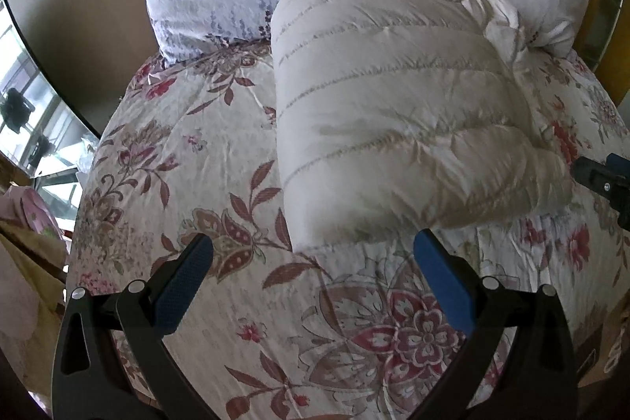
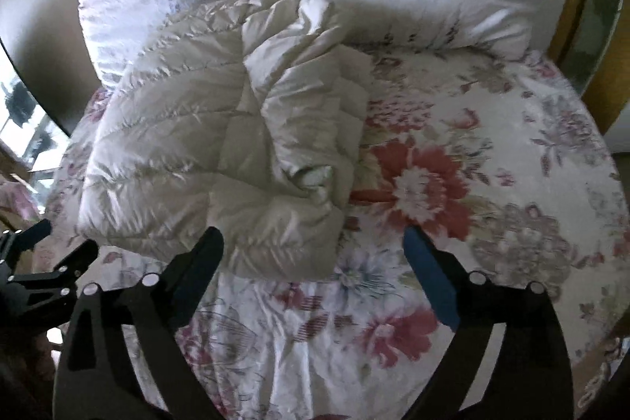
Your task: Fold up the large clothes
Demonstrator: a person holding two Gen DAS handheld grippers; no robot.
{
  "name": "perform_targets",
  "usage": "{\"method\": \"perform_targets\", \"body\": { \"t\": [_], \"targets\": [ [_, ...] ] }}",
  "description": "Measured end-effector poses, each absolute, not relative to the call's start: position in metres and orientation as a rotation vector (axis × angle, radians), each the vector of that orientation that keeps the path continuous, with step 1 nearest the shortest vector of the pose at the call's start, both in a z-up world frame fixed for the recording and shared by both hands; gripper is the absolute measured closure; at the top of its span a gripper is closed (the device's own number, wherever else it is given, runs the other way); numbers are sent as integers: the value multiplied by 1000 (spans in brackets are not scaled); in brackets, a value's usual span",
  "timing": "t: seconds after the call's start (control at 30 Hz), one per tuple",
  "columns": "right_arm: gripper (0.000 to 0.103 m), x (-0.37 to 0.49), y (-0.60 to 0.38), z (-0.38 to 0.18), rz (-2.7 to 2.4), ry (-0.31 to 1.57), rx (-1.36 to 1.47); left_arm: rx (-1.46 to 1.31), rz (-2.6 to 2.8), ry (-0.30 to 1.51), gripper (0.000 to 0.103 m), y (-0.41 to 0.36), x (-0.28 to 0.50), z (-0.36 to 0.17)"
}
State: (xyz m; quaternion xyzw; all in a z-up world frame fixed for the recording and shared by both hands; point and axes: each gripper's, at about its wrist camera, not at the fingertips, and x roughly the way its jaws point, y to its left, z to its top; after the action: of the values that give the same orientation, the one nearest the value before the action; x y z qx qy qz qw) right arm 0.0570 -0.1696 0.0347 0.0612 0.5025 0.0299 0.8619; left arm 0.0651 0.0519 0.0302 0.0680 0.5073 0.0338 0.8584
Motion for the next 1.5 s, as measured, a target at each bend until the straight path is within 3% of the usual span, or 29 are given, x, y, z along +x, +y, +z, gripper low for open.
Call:
{"method": "perform_targets", "body": {
  "t": [0.07, 0.73, 1.5],
  "targets": [
    [3, 54, -173, 31, 4, 1054, 136, 140, 74, 1066, 1, 52, 62, 29],
    [3, 43, -145, -5, 138, 1291, 101, 107, 75, 1149, 1, 56, 50, 8],
    [3, 43, -133, -13, 169, 1334, 73, 52, 56, 1203, 1, 63, 54, -4]
  ]
}}
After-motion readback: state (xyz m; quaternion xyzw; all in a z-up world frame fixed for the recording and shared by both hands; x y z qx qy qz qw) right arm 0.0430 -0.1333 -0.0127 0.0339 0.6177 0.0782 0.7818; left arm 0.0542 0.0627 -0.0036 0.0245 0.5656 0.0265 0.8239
